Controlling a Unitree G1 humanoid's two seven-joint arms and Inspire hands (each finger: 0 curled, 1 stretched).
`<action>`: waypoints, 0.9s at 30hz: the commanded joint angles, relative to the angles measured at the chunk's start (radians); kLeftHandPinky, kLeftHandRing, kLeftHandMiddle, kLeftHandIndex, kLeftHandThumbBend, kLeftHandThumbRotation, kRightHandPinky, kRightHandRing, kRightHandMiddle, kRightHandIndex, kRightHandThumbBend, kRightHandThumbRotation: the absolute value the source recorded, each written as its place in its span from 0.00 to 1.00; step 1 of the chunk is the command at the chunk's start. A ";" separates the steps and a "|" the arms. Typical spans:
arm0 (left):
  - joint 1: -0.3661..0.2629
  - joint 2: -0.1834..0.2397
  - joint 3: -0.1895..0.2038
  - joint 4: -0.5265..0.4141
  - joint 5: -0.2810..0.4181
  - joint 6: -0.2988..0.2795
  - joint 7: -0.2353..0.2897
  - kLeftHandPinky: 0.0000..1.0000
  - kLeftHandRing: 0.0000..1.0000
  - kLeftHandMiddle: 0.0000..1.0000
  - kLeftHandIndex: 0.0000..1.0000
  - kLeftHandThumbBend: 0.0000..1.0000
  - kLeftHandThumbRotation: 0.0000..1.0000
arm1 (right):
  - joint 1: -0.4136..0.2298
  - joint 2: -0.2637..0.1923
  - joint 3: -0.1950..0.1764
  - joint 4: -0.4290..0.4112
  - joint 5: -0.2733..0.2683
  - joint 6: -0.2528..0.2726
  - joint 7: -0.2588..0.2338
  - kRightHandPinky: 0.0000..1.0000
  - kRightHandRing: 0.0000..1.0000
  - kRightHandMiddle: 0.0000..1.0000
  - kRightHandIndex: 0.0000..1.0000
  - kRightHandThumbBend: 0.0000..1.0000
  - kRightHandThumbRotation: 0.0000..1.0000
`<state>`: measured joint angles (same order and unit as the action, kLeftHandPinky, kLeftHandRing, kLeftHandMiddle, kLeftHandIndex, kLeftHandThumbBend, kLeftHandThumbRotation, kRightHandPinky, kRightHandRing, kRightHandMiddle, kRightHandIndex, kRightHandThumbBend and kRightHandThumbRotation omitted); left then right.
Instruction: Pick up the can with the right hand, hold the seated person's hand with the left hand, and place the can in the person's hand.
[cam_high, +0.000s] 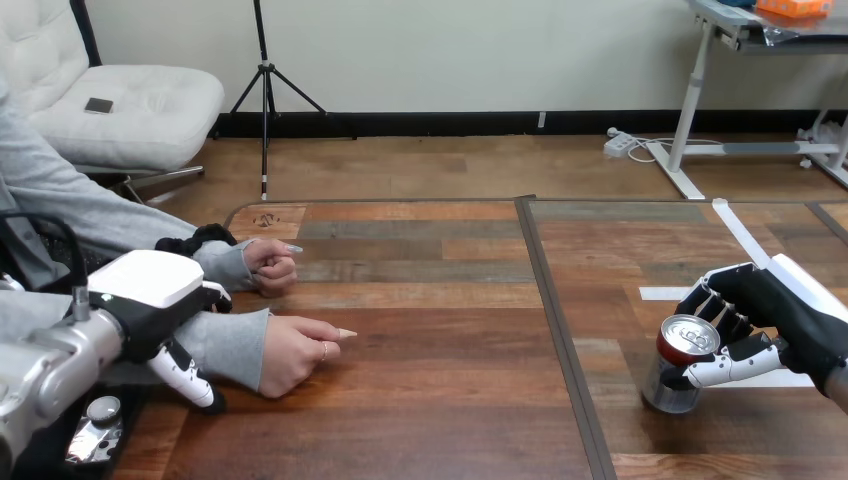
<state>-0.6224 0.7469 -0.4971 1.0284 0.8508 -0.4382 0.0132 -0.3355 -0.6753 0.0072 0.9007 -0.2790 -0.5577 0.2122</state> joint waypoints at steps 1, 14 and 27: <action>-0.034 -0.026 0.016 0.038 -0.041 0.051 -0.071 0.60 0.73 0.77 0.78 1.00 0.22 | -0.079 -0.025 -0.018 -0.038 0.020 -0.027 -0.014 0.34 0.37 0.41 0.43 0.76 0.00; -0.048 -0.040 0.017 0.049 -0.108 0.090 -0.154 0.49 0.61 0.68 0.69 0.99 0.02 | -0.080 -0.024 -0.021 -0.042 0.028 -0.024 -0.009 0.33 0.35 0.40 0.43 0.75 0.00; -0.052 -0.035 0.014 0.056 -0.118 0.078 -0.155 0.36 0.45 0.54 0.59 0.93 0.00 | -0.084 -0.024 -0.022 -0.034 0.030 -0.029 -0.015 0.33 0.36 0.40 0.43 0.76 0.00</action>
<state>-0.6548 0.7026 -0.4716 1.0418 0.7193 -0.3843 -0.1359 -0.3355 -0.6755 0.0071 0.9007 -0.2742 -0.5602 0.2122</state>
